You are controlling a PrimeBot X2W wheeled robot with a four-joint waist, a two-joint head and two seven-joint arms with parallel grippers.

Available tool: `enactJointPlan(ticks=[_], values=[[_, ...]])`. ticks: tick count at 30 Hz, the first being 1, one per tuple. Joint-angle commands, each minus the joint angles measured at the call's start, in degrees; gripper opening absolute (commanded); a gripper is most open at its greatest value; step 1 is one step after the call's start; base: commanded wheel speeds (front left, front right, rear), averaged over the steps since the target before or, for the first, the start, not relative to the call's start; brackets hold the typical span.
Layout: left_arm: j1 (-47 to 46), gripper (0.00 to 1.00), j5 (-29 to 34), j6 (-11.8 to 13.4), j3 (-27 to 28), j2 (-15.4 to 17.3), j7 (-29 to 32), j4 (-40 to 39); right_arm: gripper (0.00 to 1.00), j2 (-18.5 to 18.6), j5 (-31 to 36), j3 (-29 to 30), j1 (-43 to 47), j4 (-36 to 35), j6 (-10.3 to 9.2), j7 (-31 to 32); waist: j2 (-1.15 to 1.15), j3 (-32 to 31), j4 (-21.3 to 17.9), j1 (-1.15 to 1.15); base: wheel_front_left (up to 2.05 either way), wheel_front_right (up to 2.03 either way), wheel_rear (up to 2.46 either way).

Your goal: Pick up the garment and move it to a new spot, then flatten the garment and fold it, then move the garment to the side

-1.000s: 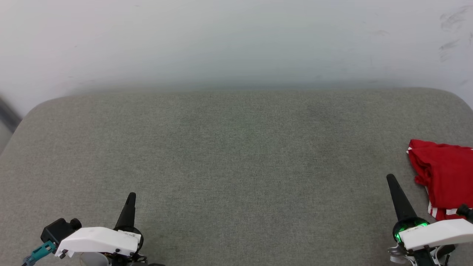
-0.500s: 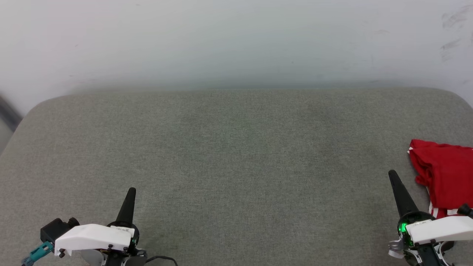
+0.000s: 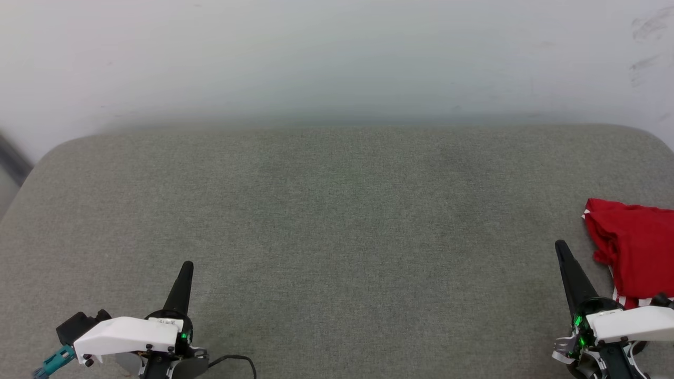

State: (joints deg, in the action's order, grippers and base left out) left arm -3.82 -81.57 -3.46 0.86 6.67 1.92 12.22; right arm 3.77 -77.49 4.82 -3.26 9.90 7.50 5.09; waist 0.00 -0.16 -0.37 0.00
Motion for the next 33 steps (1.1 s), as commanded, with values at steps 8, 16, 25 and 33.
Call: enactJointPlan(ticks=[8, 16, 25, 33], values=[[-1.55, 0.00, -3.27, -1.34, 1.59, -0.92, 1.21, 0.39, 0.00, -0.14, -4.46, 0.33, -1.72, 1.01, -0.01, 0.37, 0.00, 0.07, 0.08, 0.00, 0.00, 0.00, 0.00], [-1.77, 0.00, -5.91, -2.32, 2.76, -1.63, 2.13, 0.86, 0.00, -0.24, -8.02, 0.57, -2.19, 2.08, -0.01, 0.50, 0.00, 0.15, 0.17, 0.00, 0.00, 0.00, 0.00], [-2.32, 0.00, -8.68, -3.29, 3.96, -2.58, 3.14, 1.37, 0.00, -0.34, -11.79, 0.80, -2.85, 3.13, -0.02, 0.70, 0.00, 0.24, 0.26, 0.00, 0.00, 0.00, 0.00], [-2.58, 0.00, -10.97, -4.10, 4.90, -3.18, 4.01, 1.81, 0.00, -0.45, -14.89, 1.00, -3.20, 4.09, -0.02, 0.82, 0.00, 0.31, 0.35, 0.00, 0.00, 0.00, 0.00]])
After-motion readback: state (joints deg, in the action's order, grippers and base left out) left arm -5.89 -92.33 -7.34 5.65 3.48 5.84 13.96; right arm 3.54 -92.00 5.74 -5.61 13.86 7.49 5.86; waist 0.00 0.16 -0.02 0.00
